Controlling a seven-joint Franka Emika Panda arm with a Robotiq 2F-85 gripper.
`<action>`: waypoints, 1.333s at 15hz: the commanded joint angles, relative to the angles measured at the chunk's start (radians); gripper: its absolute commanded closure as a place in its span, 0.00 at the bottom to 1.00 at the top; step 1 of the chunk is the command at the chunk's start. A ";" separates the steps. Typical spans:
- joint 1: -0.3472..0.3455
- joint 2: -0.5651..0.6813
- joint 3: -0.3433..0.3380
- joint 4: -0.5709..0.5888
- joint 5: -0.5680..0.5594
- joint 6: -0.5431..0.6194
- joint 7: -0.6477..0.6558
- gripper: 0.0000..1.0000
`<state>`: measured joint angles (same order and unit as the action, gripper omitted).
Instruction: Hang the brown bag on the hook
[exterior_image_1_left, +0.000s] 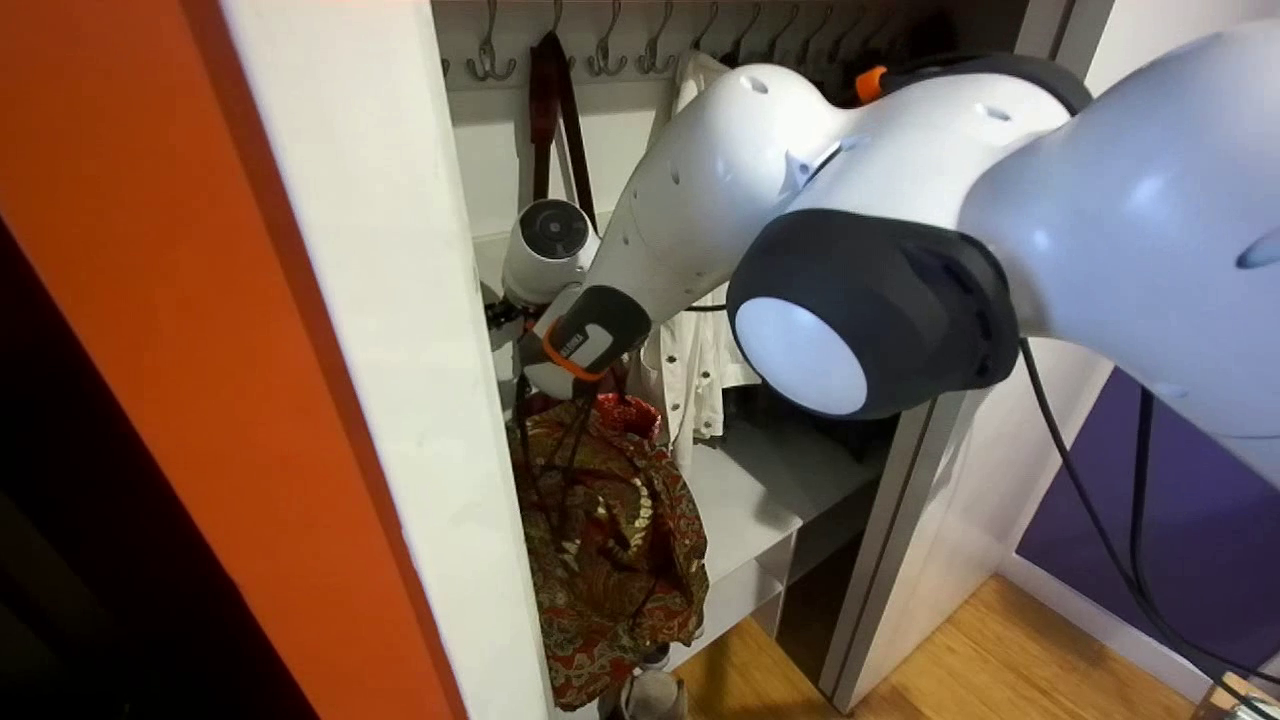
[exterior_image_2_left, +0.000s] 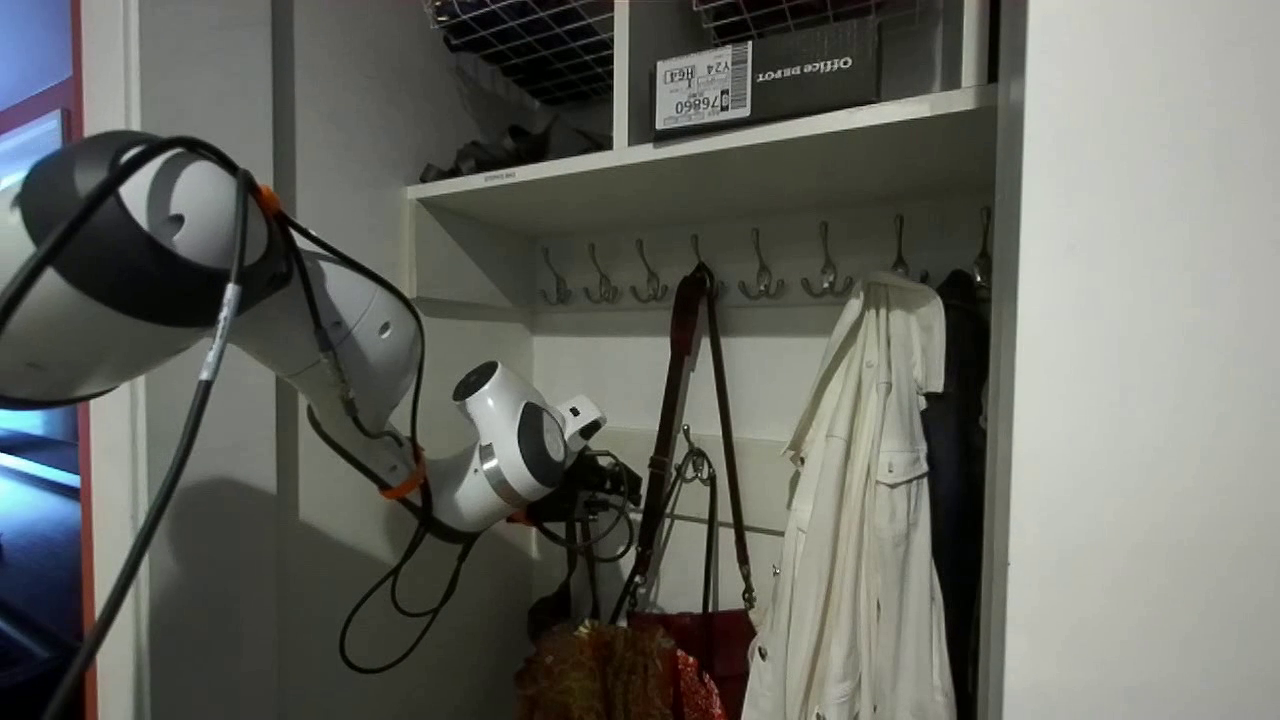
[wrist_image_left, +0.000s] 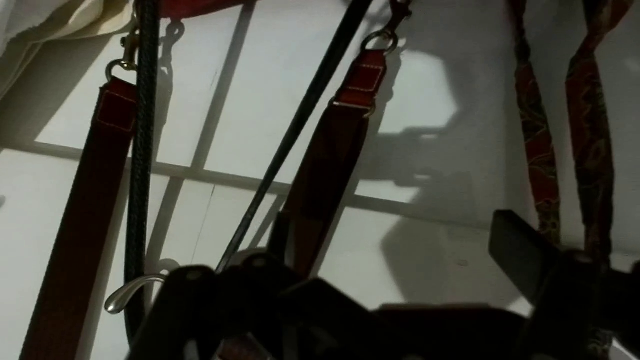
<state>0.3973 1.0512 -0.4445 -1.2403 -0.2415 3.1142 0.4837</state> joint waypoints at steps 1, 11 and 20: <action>0.016 0.085 -0.037 0.113 0.041 0.020 0.075 0.00; -0.028 0.230 -0.001 0.354 0.037 0.020 0.081 0.00; -0.071 0.366 -0.026 0.560 0.033 0.049 0.077 0.00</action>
<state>0.3575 1.3436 -0.4548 -0.8000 -0.2184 3.1342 0.5553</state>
